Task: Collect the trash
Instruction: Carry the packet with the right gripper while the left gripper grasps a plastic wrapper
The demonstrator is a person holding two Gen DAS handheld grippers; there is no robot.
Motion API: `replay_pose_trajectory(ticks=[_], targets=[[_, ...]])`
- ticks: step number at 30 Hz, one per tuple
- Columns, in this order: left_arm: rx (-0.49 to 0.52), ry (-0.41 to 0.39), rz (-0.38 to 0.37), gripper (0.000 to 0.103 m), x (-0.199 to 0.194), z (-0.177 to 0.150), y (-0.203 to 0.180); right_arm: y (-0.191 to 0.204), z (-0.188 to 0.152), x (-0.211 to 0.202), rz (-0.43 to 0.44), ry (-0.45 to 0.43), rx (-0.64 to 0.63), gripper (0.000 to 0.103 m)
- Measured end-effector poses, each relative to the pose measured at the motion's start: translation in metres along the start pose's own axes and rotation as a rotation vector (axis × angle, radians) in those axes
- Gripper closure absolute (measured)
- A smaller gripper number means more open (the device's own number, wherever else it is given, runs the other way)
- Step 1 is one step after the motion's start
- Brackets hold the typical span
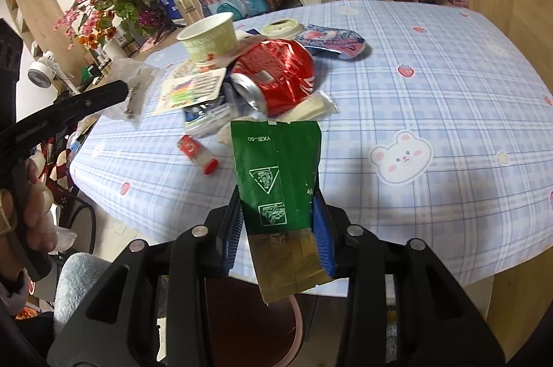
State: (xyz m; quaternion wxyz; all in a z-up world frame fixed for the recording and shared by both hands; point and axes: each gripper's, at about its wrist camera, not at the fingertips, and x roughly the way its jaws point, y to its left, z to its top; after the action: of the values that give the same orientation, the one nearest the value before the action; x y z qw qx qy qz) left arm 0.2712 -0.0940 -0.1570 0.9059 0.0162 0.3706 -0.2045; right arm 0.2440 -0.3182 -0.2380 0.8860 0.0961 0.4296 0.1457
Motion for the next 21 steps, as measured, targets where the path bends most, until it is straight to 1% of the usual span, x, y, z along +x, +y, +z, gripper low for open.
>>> replay_pose_trajectory(ticks=[3,6,14,17,21], targets=[[0.002,-0.018,0.000,0.094,-0.024,-0.011,-0.003,0.006,-0.004,-0.009,0.009,-0.007,0.000,0.064],[-0.017,-0.029,-0.011,0.094,-0.047,-0.022,-0.003,0.015,-0.010,-0.022,0.023,-0.014,-0.006,0.064],[-0.068,-0.076,-0.016,0.094,-0.105,-0.053,0.003,0.046,-0.026,-0.052,0.046,-0.027,-0.065,0.064],[-0.071,-0.091,-0.010,0.094,-0.126,-0.067,0.003,0.062,-0.036,-0.060,0.050,-0.022,-0.098,0.064],[-0.079,-0.090,-0.014,0.094,-0.143,-0.086,0.002,0.078,-0.049,-0.062,0.051,-0.002,-0.129,0.064]])
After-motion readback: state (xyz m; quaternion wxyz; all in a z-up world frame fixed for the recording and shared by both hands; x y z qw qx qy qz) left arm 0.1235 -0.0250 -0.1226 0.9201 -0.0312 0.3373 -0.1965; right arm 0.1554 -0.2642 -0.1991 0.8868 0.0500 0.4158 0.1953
